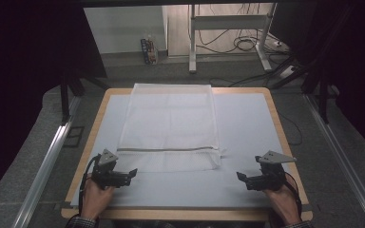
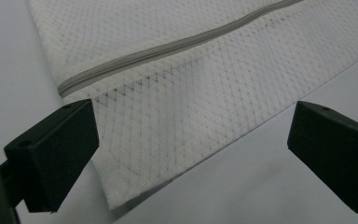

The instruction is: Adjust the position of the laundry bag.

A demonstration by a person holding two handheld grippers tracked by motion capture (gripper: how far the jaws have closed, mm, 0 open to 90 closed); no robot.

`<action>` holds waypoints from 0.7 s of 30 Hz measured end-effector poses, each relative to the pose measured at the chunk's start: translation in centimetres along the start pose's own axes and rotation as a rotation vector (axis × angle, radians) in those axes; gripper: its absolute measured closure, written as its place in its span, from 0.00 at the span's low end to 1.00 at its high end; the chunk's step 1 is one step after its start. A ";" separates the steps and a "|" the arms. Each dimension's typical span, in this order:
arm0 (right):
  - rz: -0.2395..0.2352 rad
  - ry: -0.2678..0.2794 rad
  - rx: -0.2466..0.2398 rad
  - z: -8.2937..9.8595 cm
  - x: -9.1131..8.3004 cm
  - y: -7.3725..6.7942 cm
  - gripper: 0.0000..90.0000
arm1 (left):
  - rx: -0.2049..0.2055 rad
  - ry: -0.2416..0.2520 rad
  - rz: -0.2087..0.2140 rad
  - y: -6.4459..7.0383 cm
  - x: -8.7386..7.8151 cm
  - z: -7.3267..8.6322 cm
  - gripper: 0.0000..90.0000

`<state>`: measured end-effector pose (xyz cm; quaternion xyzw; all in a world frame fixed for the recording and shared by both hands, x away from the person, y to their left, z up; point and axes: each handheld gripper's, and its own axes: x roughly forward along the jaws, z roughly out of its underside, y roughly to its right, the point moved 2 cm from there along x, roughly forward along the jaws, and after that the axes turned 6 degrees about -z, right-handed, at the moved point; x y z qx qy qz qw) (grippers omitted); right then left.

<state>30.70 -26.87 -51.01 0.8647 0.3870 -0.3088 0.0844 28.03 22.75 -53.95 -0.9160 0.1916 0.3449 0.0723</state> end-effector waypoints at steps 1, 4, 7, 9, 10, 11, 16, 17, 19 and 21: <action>-0.004 0.003 0.002 0.0 0.0 0.0 0.02 | -0.003 0.000 0.003 0.0 0.0 0.0 0.03; -0.002 0.003 -0.004 -0.1 0.0 0.0 0.02 | -0.018 -0.003 0.023 -0.2 -0.1 -0.2 0.05; -0.003 -0.003 -0.006 -0.2 0.1 0.0 0.02 | -0.028 -0.005 0.035 -0.3 -0.1 -0.3 0.06; 0.000 -0.006 -0.009 -0.2 0.2 0.0 0.02 | -0.030 -0.012 0.035 -0.4 -0.1 -0.4 0.06; -0.001 -0.007 -0.013 -0.3 0.3 0.0 0.03 | -0.031 -0.012 0.034 -0.4 -0.1 -0.4 0.06; -0.004 -0.008 -0.014 -0.3 0.3 -0.1 0.03 | -0.025 -0.012 0.036 -0.4 -0.1 -0.5 0.07; 0.006 -0.019 -0.041 -0.6 0.6 -0.3 0.03 | -0.021 -0.008 0.029 -0.4 0.0 -0.7 0.06; 0.006 -0.020 -0.042 -0.6 0.7 -0.3 0.03 | -0.020 -0.013 0.034 -0.3 0.0 -0.7 0.06; 0.006 -0.018 -0.034 -0.7 0.9 -0.3 0.03 | -0.017 -0.014 0.030 -0.4 0.1 -0.7 0.06; 0.004 -0.012 -0.031 -0.9 1.0 -0.3 0.03 | -0.025 -0.021 0.032 -0.5 0.2 -0.8 0.05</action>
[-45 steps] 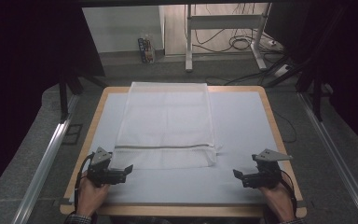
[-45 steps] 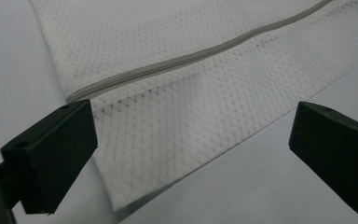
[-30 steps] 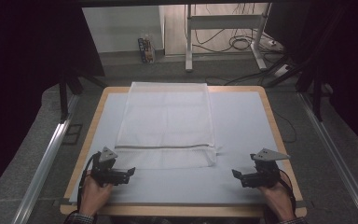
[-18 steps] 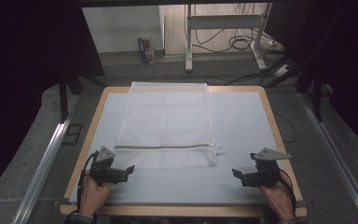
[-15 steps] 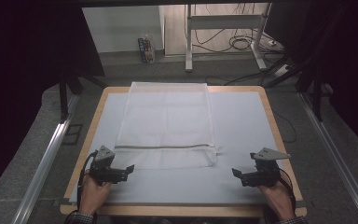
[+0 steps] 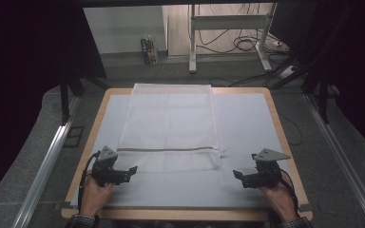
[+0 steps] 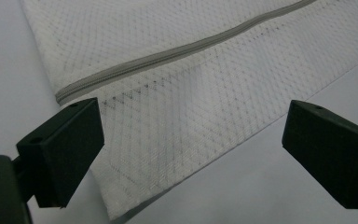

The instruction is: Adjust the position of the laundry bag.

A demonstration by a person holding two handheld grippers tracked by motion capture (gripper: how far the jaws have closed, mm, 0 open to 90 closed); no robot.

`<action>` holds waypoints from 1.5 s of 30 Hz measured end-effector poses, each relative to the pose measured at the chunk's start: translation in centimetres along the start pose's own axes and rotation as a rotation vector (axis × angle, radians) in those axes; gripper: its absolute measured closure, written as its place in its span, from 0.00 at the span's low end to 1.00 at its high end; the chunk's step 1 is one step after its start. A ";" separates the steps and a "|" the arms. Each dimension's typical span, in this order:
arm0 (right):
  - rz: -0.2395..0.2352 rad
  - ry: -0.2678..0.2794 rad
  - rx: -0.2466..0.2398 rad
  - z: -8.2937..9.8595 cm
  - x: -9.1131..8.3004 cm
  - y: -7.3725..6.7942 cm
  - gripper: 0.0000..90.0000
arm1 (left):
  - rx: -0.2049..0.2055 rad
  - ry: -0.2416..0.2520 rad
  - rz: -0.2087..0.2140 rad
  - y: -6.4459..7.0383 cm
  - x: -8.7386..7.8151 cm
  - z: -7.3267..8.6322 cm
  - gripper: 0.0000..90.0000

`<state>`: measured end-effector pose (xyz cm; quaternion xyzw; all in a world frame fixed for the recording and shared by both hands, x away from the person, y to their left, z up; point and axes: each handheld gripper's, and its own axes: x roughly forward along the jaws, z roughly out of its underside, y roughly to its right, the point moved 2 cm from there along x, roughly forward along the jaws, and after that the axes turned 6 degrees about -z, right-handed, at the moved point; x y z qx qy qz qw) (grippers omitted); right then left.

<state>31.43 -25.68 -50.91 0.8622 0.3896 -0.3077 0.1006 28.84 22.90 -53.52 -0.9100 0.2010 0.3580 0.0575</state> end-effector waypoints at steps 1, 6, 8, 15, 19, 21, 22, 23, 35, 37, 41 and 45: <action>0.006 0.001 0.002 -0.1 0.1 0.0 0.03 | -0.001 -0.002 0.000 -0.1 0.1 0.0 0.05; 0.009 0.011 0.019 -0.4 0.4 0.3 0.03 | -0.022 -0.011 0.021 -0.5 0.4 0.0 0.05; 0.010 0.010 0.024 -0.5 0.5 0.4 0.03 | -0.033 -0.003 0.037 -0.8 0.5 0.0 0.05; 0.004 -0.009 0.023 -0.6 1.3 0.5 0.00 | -0.015 -0.018 0.011 -1.6 0.8 -0.1 0.08; -0.009 -0.014 0.032 -0.8 1.8 0.4 0.00 | -0.032 -0.013 0.007 -2.1 1.0 -0.2 0.10; -0.018 -0.013 0.037 -1.1 1.9 0.4 0.00 | -0.037 -0.003 0.002 -2.3 1.0 -0.4 0.10; -0.018 -0.013 0.036 -1.2 1.9 0.4 0.01 | -0.037 0.001 0.000 -2.5 1.0 -0.4 0.11; -0.015 -0.017 0.036 -1.3 2.0 0.4 0.01 | -0.041 0.005 -0.001 -2.6 1.1 -0.5 0.11; -0.001 -0.035 0.046 -2.5 3.1 1.1 0.24 | -0.038 0.005 -0.017 -3.9 1.8 -1.0 0.12; -0.005 -0.045 0.040 -2.8 3.6 1.1 0.27 | -0.036 0.008 -0.024 -4.2 2.0 -1.2 0.13; -0.003 -0.047 0.031 -3.4 4.3 1.2 0.36 | -0.031 0.002 -0.040 -4.7 2.5 -1.6 0.15; -0.001 -0.041 0.022 -4.2 4.8 1.4 0.44 | -0.038 0.006 -0.050 -5.0 2.8 -1.9 0.19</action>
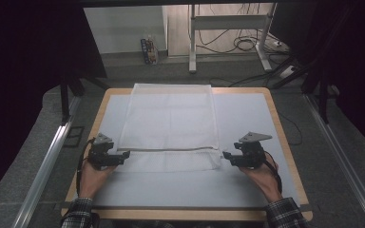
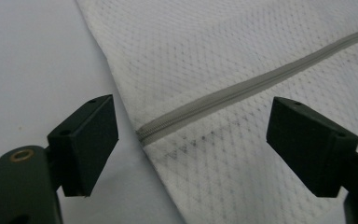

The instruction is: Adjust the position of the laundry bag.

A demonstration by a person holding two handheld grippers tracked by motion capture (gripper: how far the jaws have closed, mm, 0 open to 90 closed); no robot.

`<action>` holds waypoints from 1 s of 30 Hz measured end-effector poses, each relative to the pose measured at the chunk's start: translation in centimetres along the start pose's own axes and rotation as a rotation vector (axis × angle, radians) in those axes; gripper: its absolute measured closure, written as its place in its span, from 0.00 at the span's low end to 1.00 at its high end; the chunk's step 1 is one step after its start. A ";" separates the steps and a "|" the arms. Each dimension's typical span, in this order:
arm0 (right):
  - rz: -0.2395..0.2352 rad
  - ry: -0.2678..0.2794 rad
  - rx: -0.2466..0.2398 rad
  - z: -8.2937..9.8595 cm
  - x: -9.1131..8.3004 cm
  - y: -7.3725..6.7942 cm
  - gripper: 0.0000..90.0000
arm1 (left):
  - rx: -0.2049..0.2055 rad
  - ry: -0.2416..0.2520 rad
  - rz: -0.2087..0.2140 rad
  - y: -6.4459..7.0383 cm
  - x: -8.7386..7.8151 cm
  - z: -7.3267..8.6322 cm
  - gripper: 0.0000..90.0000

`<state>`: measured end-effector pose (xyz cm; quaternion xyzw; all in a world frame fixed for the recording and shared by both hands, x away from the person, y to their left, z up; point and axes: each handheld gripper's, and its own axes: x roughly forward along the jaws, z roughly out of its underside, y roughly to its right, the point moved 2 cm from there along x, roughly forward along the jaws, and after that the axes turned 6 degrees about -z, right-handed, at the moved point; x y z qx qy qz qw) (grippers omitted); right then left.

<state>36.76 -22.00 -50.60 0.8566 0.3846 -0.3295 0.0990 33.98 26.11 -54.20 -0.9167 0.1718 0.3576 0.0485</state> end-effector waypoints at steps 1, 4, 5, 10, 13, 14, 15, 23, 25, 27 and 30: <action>0.001 0.000 -0.001 -0.1 0.1 0.1 0.44 | -0.001 0.000 -0.002 -0.1 0.1 -0.1 0.20; -0.003 -0.001 0.010 -0.7 0.6 0.4 0.46 | 0.006 -0.007 -0.017 -0.4 0.4 -0.3 0.22; -0.006 -0.002 0.012 -0.9 0.9 0.5 0.46 | 0.010 -0.009 -0.021 -0.5 0.5 -0.4 0.23; -0.004 -0.004 0.002 -1.8 2.0 0.8 0.51 | 0.002 -0.003 -0.043 -1.1 1.0 -0.9 0.26; 0.006 -0.006 -0.001 -2.2 2.5 0.9 0.58 | -0.010 0.000 -0.062 -1.5 1.2 -1.1 0.32; 0.013 -0.010 -0.003 -2.3 2.8 1.0 0.61 | -0.017 0.002 -0.066 -1.7 1.3 -1.2 0.34; 0.020 -0.013 -0.008 -2.5 3.1 1.1 0.64 | -0.024 0.005 -0.064 -1.8 1.4 -1.3 0.35; 0.031 -0.062 -0.015 -2.9 5.3 1.5 0.71 | -0.023 -0.006 -0.083 -2.4 2.3 -1.6 0.49; 0.047 -0.074 -0.023 -2.9 6.1 1.6 0.73 | -0.035 -0.015 -0.102 -2.7 2.6 -1.6 0.56; 0.052 -0.083 -0.031 -2.9 6.4 1.6 0.72 | -0.040 -0.021 -0.102 -2.9 2.8 -1.5 0.58; 0.046 -0.089 -0.027 -2.8 7.0 1.6 0.69 | -0.047 -0.034 -0.098 -3.0 3.1 -1.3 0.58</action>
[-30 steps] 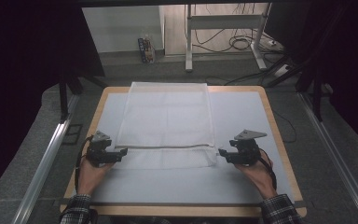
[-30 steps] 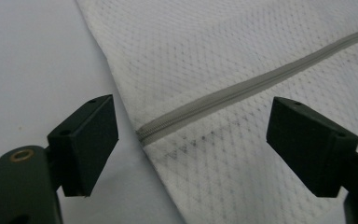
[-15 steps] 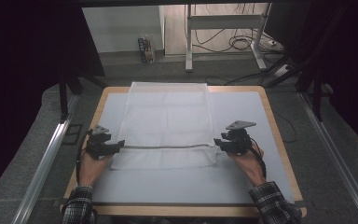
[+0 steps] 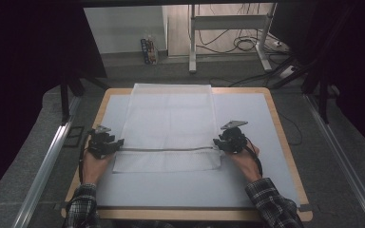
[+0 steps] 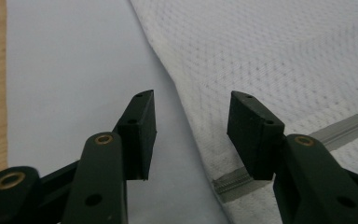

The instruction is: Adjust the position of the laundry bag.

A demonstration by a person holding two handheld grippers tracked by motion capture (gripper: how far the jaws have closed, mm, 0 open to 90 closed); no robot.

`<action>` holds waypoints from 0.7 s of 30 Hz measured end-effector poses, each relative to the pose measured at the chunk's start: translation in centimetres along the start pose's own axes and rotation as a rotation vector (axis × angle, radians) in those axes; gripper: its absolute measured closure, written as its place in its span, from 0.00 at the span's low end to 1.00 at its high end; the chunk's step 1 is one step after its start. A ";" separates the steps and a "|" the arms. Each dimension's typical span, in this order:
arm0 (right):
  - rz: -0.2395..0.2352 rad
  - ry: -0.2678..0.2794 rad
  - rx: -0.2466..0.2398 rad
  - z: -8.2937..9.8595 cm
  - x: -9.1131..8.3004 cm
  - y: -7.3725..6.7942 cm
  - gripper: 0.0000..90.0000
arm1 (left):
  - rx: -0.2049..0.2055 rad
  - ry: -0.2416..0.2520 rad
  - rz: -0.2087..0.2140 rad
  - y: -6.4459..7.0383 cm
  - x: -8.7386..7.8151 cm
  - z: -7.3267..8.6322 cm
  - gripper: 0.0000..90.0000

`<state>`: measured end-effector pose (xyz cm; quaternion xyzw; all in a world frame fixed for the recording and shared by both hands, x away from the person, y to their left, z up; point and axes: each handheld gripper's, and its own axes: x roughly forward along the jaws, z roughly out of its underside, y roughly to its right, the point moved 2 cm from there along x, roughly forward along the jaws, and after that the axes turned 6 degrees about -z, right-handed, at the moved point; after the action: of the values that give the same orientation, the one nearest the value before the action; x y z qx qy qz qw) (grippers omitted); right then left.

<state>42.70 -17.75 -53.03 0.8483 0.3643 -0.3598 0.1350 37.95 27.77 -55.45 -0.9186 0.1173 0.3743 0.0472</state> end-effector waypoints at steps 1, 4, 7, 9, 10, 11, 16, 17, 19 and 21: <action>0.006 -0.007 -0.002 0.0 0.3 0.0 0.68 | 0.000 -0.008 -0.004 0.0 0.2 0.1 0.58; 0.017 -0.026 0.004 0.1 0.8 0.1 0.68 | -0.005 -0.027 -0.011 0.1 0.7 0.4 0.55; 0.004 -0.030 0.024 0.1 0.8 0.3 0.71 | -0.028 -0.023 -0.009 0.1 0.7 0.4 0.56; 0.004 -0.029 0.025 0.1 0.9 0.3 0.74 | -0.028 -0.029 -0.016 0.1 0.7 0.4 0.62; -0.005 -0.030 0.031 0.1 0.9 0.3 0.81 | -0.025 -0.029 -0.018 0.3 0.6 0.4 0.62; -0.011 -0.033 0.027 0.1 0.9 0.3 0.84 | -0.019 -0.030 -0.009 0.4 0.6 0.3 0.66; -0.042 -0.040 0.032 -0.1 1.0 0.1 0.98 | -0.008 -0.038 0.008 1.2 0.7 0.0 0.89; -0.039 -0.043 0.024 -0.1 1.0 0.0 0.98 | -0.002 -0.042 0.003 1.2 0.7 -0.1 0.93; -0.030 -0.043 0.016 -0.1 1.0 -0.1 0.99 | -0.001 -0.043 0.000 1.3 0.7 -0.2 0.98; -0.022 -0.046 0.006 -0.2 0.9 -0.2 0.99 | -0.010 -0.038 0.010 1.3 0.7 -0.2 0.99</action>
<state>43.06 -17.07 -53.50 0.8362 0.3694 -0.3817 0.1366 38.23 26.33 -55.75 -0.9110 0.1193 0.3924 0.0431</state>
